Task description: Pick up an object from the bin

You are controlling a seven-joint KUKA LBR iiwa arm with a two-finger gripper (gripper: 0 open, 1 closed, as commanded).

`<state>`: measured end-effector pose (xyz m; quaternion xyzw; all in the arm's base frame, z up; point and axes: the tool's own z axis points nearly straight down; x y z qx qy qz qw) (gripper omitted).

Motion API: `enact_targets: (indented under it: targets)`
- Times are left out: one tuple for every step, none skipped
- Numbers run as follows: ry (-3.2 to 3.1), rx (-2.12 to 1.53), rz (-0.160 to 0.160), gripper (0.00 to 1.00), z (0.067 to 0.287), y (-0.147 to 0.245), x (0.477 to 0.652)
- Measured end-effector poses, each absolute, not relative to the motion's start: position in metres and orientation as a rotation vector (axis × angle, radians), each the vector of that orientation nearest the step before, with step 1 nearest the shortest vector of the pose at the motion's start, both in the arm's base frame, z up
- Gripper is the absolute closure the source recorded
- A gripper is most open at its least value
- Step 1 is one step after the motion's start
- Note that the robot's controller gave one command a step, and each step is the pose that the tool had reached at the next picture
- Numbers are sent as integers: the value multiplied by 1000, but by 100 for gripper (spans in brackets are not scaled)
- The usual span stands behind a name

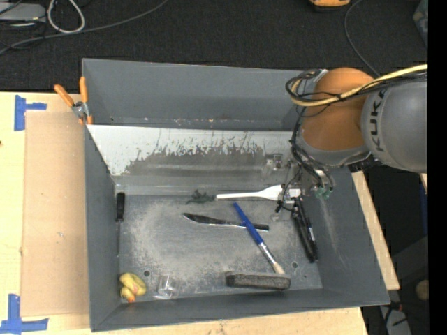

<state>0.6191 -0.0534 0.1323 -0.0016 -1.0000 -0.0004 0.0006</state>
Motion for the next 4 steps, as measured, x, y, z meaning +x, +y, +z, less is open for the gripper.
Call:
enact_targets:
  targets:
    - [-3133,84,-8,0,67,12,601]
    - [-3141,191,2,0,70,24,607]
    - [-3141,1,-3,0,70,59,602]
    - [-3141,191,2,0,70,75,602]
